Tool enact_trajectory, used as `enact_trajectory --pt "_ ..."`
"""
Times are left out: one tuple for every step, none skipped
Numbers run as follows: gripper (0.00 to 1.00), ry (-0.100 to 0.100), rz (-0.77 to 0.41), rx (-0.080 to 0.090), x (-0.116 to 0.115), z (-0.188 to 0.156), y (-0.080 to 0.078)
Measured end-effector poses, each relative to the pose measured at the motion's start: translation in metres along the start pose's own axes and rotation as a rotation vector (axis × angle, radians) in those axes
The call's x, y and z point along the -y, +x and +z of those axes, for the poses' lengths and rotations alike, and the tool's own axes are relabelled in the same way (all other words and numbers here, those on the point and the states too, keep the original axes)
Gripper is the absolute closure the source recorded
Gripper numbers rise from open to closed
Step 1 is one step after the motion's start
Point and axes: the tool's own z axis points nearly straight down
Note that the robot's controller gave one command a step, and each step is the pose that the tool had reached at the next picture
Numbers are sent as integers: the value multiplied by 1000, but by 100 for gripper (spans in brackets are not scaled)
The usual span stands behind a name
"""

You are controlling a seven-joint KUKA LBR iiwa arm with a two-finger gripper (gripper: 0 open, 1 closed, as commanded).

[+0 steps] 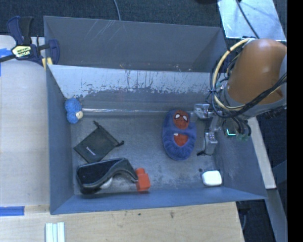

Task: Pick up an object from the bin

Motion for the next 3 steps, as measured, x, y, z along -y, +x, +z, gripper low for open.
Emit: enact_trajectory --pt "0 -1 -78 -2 -21 97 61" --pt "100 1 -80 7 -20 92 58" --pt "100 2 -104 16 -29 -74 5"
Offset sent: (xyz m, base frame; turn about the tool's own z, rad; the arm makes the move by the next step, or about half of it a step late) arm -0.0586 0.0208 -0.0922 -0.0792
